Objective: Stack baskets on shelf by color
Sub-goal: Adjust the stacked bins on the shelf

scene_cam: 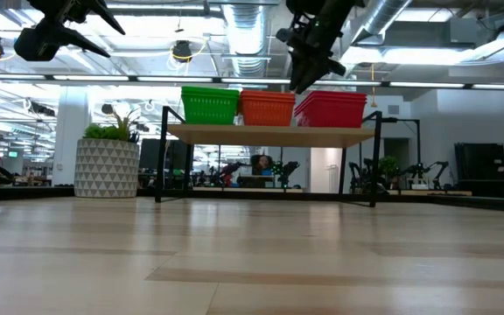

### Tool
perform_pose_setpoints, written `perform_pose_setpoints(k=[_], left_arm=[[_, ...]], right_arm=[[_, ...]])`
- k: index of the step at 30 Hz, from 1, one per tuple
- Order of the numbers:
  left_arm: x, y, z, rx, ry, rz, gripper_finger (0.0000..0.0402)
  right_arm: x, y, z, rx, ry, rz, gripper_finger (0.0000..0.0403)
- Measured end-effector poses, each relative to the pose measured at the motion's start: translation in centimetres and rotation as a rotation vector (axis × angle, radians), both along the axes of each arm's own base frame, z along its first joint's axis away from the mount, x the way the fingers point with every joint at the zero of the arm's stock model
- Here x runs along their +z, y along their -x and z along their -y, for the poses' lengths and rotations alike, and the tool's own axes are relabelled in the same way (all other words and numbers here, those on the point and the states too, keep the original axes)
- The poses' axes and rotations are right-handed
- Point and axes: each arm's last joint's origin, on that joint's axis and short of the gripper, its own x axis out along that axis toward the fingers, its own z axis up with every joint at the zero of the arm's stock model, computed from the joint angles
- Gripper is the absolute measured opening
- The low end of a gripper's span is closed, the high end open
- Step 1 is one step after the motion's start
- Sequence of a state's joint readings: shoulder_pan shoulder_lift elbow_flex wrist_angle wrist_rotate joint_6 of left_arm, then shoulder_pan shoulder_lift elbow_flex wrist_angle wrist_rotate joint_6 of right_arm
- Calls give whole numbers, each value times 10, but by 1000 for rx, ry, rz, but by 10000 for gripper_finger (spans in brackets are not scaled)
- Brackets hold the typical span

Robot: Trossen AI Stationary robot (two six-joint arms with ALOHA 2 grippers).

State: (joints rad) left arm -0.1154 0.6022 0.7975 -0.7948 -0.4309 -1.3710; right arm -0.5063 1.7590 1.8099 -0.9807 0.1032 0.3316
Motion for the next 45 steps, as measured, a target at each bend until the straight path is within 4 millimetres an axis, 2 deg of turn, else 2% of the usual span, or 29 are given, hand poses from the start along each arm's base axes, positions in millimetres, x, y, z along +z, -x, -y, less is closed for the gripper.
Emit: perform_pose_setpoints(k=[2, 4, 7, 11, 22, 27, 34, 37, 45], left_arm=[[0, 0, 0, 2, 4, 2, 183], [0, 0, 0, 3, 6, 2, 183], [0, 0, 0, 9, 14, 6, 183], [0, 0, 0, 14, 23, 10, 183], [0, 0, 0, 14, 24, 10, 183], [0, 0, 0, 10, 27, 10, 183], [0, 0, 0, 12, 25, 10, 183], [0, 0, 0, 11, 26, 10, 183], [0, 0, 0, 11, 26, 10, 183]], right_arm=[[-7, -9, -2, 14, -2, -9, 120], [-15, -9, 0, 15, -23, -50, 120], [-19, -18, -4, 42, -15, -52, 120], [-26, -19, -11, 66, -49, -109, 120], [3, -23, -33, 120, -11, -44, 120], [21, -12, -51, 160, -45, -126, 120], [0, -22, -86, 244, -39, -244, 120], [-10, -22, -90, 225, -52, -286, 120], [-14, -19, -93, 198, -31, -345, 120]])
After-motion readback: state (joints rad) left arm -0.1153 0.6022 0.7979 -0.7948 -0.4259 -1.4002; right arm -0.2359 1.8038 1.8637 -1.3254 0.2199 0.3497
